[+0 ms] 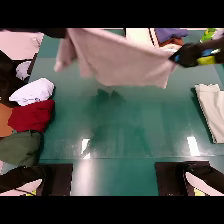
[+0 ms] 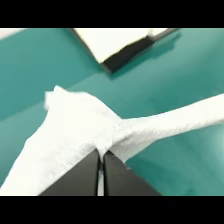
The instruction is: Fold the shirts.
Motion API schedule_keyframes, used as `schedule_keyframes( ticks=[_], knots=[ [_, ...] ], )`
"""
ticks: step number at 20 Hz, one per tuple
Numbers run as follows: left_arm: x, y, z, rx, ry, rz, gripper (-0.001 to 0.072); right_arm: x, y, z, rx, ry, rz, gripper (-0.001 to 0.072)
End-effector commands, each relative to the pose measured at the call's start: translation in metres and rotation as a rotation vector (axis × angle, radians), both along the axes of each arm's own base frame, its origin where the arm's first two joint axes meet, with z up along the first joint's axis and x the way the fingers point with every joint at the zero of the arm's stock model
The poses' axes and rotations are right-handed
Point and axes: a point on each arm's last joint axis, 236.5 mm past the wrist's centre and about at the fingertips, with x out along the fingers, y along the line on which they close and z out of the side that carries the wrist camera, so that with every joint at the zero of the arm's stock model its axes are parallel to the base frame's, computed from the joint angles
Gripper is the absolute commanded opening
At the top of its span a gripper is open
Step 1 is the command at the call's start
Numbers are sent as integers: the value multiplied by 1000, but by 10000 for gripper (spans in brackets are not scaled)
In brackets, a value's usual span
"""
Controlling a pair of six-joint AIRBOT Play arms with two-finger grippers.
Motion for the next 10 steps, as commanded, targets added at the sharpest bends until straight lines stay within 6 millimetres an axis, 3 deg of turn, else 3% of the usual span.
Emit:
schedule_keyframes(
  ticks=[1, 3, 5, 8, 10],
  knots=[
    [-45, 8, 40, -69, -69, -56, 23, -32, -8, 49, -12, -84, 13, 13],
    [-42, 6, 21, -22, -31, -67, 23, -34, -8, 41, -27, -43, 21, 13],
    [-32, 0, -22, 37, 80, -69, 23, -29, -7, 11, -46, 46, 27, 13],
    [-17, -8, -125, 149, 303, -68, 22, -22, -14, -71, -107, 242, 7, 13],
    [-19, -7, -212, 237, 480, -66, 23, -25, -23, -135, -155, 369, -17, 13]
  ],
)
